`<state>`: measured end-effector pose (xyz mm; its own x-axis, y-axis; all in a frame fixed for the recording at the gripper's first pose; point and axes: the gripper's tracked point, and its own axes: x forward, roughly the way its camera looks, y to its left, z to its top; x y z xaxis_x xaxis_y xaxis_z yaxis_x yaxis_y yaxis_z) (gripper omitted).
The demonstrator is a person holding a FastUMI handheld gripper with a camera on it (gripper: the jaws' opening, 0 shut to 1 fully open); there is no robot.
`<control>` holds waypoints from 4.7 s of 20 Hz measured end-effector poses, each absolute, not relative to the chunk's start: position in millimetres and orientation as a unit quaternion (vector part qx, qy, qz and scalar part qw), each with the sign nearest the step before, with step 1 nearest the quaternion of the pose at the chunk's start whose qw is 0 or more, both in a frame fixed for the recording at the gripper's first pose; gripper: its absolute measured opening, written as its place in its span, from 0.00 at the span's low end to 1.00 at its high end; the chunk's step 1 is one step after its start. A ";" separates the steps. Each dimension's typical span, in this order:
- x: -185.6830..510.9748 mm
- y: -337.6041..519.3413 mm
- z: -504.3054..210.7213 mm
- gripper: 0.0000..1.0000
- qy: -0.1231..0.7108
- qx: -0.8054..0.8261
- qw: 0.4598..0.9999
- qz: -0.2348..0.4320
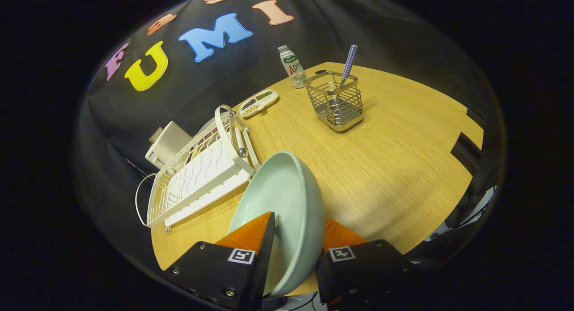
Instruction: Take the plate from the dish rack, then take the spoon from the basket and place it into the plate.
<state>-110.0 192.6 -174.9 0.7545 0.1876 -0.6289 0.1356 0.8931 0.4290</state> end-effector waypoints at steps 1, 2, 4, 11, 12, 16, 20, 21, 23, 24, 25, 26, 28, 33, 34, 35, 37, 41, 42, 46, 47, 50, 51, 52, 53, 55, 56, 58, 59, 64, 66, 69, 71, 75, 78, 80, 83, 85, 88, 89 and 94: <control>-109.9 189.6 -173.6 0.47 0.349 0.223 0.910 0.010; -109.5 186.1 -176.7 0.60 0.351 0.217 0.911 0.004; -107.3 181.1 -173.2 0.73 0.349 0.218 0.911 -0.002; -69.8 141.5 -133.0 0.73 0.293 0.197 0.935 -0.044; -59.2 133.9 -123.3 0.73 0.280 0.189 0.940 -0.051; -14.5 92.3 -85.9 0.73 0.230 0.165 0.954 -0.100; 23.3 51.9 -66.4 0.73 0.203 0.171 0.952 -0.155; 32.5 42.6 -65.8 0.73 0.200 0.180 0.949 -0.167; 47.2 26.0 -67.8 0.73 0.197 0.195 0.943 -0.186; 55.8 17.4 -69.7 0.73 0.197 0.203 0.939 -0.197; 63.2 11.7 -73.2 0.73 0.198 0.209 0.936 -0.204; 70.6 6.3 -74.3 0.73 0.198 0.217 0.933 -0.208; 84.4 -1.5 -78.6 0.73 0.196 0.235 0.928 -0.210; 114.2 -11.2 -99.6 0.53 0.206 0.264 0.919 -0.208; 114.9 -8.9 -102.6 0.36 0.211 0.265 0.919 -0.202; 119.8 -4.3 -104.5 0.30 0.211 0.267 0.920 -0.193; 121.1 -5.7 -105.0 0.16 0.214 0.260 0.921 -0.195; 122.9 8.0 -96.4 0.08 0.213 0.251 0.927 -0.177; 123.4 11.0 -93.0 0.08 0.213 0.247 0.929 -0.175; 123.6 19.4 -63.7 0.08 0.191 0.221 0.942 -0.165; 121.3 20.5 -53.9 0.08 0.183 0.211 0.946 -0.163; 112.3 25.5 -18.7 0.08 0.157 0.179 0.958 -0.160; 106.9 27.5 -6.9 0.08 0.146 0.171 0.961 -0.159; 101.5 30.2 4.7 0.08 0.137 0.164 0.964 -0.158; 93.9 34.4 15.1 0.08 0.128 0.159 0.966 -0.157; 77.3 45.7 33.4 0.08 0.112 0.157 0.970 -0.148; 68.0 53.4 39.9 0.08 0.106 0.156 0.972 -0.143; 47.3 69.8 48.2 0.08 0.102 0.145 0.976 -0.128; 35.8 79.3 50.5 0.08 0.102 0.136 0.978 -0.120; -17.9 149.5 37.7 0.08 0.121 0.113 0.985 -0.046; -36.1 177.0 21.5 0.08 0.140 0.112 0.984 -0.012; -63.9 214.1 -4.5 0.08 0.167 0.100 0.980 0.033; -78.5 233.1 -23.3 0.08 0.184 0.094 0.977 0.058; -98.5 253.4 -58.1 0.08 0.215 0.088 0.969 0.079; -105.4 258.3 -77.6 0.08 0.234 0.096 0.964 0.083; -107.6 257.6 -83.5 0.08 0.241 0.101 0.962 0.082; -106.1 257.0 -92.6 0.08 0.249 0.108 0.959 0.078; -105.5 254.3 -91.7 0.12 0.247 0.116 0.959 0.075; -102.5 248.6 -85.9 0.23 0.241 0.128 0.960 0.066; -101.1 248.9 -86.2 0.23 0.240 0.129 0.960 0.064; -98.1 243.1 -76.9 0.23 0.232 0.120 0.963 0.064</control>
<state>-98.1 243.1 -76.9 0.8839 0.1785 -0.4323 -0.0671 0.9631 0.2606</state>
